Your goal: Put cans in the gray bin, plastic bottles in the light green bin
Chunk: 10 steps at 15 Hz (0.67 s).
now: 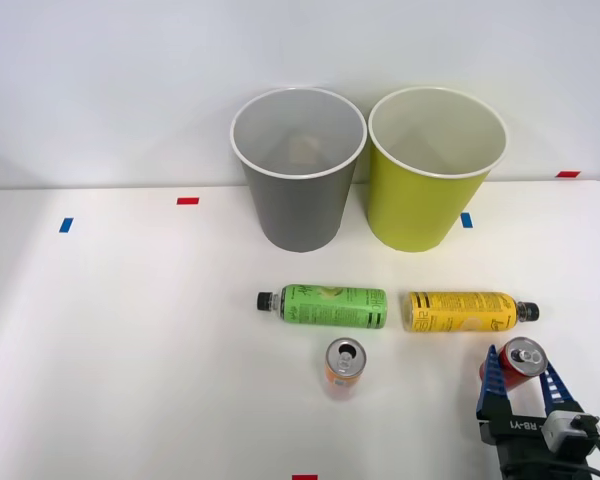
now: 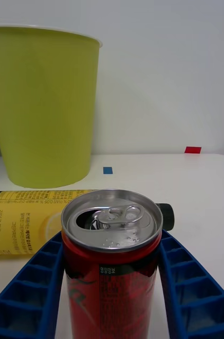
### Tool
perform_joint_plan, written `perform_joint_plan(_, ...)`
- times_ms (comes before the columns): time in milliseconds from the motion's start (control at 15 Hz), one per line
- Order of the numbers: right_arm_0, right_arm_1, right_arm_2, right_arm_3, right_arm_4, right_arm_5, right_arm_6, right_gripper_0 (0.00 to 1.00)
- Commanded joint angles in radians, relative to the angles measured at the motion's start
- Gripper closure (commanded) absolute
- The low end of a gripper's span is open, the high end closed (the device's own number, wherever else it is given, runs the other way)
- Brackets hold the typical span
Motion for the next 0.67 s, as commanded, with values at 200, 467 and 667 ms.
perform_joint_plan(200,0.000,0.002,0.001,0.000,0.030,0.000,-0.007,1.00)
perform_joint_plan(467,0.012,-0.014,0.017,-0.031,0.072,0.002,-0.043,1.00)
perform_joint_plan(667,0.064,-0.050,0.012,-0.207,0.127,0.155,-0.139,1.00)
